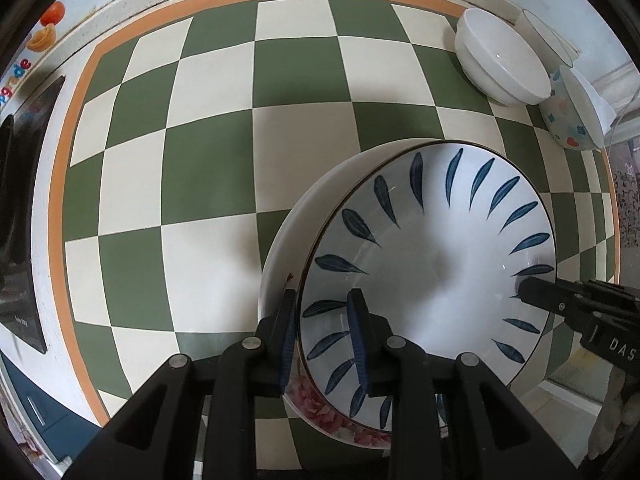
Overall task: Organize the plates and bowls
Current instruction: 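Lower the blue-striped plate with both grippers onto the plate stack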
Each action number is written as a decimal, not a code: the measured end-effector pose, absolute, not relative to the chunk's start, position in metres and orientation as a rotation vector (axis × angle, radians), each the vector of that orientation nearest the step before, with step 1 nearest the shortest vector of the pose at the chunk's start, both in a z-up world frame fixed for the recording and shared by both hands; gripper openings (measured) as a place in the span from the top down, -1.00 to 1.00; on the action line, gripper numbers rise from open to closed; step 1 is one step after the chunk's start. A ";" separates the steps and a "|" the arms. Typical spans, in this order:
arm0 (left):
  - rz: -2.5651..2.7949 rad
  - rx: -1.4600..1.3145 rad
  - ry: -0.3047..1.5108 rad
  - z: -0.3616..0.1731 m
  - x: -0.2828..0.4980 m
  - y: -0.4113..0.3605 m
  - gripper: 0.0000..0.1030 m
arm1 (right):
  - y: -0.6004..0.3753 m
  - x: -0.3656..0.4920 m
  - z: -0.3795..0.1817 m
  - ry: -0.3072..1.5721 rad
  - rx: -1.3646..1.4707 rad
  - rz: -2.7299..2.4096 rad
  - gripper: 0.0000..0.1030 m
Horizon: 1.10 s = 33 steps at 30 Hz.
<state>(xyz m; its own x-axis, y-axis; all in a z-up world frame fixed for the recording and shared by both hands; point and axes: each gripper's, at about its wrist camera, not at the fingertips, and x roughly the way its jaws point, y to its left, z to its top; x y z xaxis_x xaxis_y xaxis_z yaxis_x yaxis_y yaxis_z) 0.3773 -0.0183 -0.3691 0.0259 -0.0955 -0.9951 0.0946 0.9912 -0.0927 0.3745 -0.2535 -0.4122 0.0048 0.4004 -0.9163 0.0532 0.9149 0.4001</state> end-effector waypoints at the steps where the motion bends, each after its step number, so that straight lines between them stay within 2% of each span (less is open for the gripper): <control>1: -0.144 -0.005 1.540 -0.369 0.378 -0.017 0.56 | -0.254 0.375 -0.413 1.555 0.366 0.278 0.68; 17: -0.099 -0.092 1.585 -0.376 0.390 0.003 0.54 | -0.258 0.377 -0.411 1.579 0.384 0.247 0.66; 27: -0.046 -0.110 1.547 -0.366 0.387 0.015 0.54 | -0.261 0.372 -0.402 1.573 0.368 0.249 0.57; 30: -0.031 -0.095 1.517 -0.356 0.378 0.016 0.54 | -0.257 0.368 -0.391 1.539 0.323 0.227 0.44; 33: -0.018 -0.082 1.482 -0.343 0.371 0.019 0.54 | -0.253 0.363 -0.377 1.503 0.293 0.207 0.43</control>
<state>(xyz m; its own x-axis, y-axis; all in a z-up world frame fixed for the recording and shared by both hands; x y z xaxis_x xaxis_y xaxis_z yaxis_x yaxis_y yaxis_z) 0.3706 0.0189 -0.3431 0.0891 -0.0627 -0.9941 -0.0386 0.9971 -0.0663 0.3635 -0.2533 -0.3767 0.0603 0.3138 -0.9476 0.0460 0.9474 0.3166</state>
